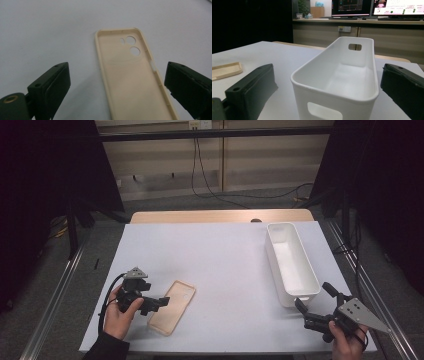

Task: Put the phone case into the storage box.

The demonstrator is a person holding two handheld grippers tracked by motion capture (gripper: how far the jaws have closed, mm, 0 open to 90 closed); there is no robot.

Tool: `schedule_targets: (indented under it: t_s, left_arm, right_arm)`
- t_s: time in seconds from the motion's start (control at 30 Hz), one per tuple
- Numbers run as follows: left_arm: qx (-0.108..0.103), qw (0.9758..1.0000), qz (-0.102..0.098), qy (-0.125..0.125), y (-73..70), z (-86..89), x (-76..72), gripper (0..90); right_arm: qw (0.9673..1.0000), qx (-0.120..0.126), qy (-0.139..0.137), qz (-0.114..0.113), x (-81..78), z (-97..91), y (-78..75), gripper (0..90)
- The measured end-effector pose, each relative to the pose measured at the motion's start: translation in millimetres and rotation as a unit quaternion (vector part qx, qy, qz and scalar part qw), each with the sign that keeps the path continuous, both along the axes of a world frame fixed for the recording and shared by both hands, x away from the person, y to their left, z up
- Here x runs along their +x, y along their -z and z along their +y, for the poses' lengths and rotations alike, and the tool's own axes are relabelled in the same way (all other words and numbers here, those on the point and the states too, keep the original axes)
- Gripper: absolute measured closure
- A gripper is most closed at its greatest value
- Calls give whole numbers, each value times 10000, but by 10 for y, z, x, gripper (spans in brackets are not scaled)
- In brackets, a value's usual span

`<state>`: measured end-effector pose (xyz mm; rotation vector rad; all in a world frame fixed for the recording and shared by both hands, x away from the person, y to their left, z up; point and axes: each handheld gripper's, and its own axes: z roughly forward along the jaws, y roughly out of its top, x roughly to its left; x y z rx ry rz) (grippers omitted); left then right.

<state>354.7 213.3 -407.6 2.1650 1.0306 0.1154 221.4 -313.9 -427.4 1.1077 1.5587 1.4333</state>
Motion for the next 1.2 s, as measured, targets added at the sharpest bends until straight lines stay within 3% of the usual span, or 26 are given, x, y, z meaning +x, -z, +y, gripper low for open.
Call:
schedule_targets:
  t_s: [0.2, 0.37, 0.57, 0.63, 0.7, 0.83, 0.9, 1.03, 1.1, 1.2]
  left_arm:
    - [319, 9993, 199, -8, 63, -11, 14, 64]
    - [438, 9982, 392, 74, 96, -43, -2, 61]
    - [511, 9978, 400, 118, 149, -21, -33, 113]
    - [574, 9974, 406, 183, 161, -31, -44, 197]
    - [622, 9969, 412, 232, 175, -44, -52, 227]
    - [810, 9958, 384, 169, 195, -55, -62, 311]
    - [828, 9957, 399, 124, 197, -44, -68, 399]
    - [803, 9959, 418, 87, 197, -26, -72, 421]
    - [754, 9962, 411, 117, 204, -27, -87, 501]
    - [904, 9952, 366, 68, 196, -40, -101, 529]
  right_arm:
    - [10000, -12, -1, 10, 1, 0, 2, 0]
    - [10000, -9, -9, 9, 0, 4, 0, 0]
    - [10000, -18, -22, 17, 1, 4, 2, 0]
    - [10000, -10, -19, 17, 1, 5, 2, 0]
    - [10000, -33, -30, 12, 3, 4, 3, 0]
    - [10000, -20, -30, 13, 2, 5, 2, 0]
    - [10000, -18, -30, 21, 0, 5, 3, 0]
    - [10000, -21, -43, 23, 4, 6, 5, 0]
    - [10000, -25, -49, 21, 2, 7, 4, 0]
    - [10000, -19, -44, 21, 3, 6, 4, 0]
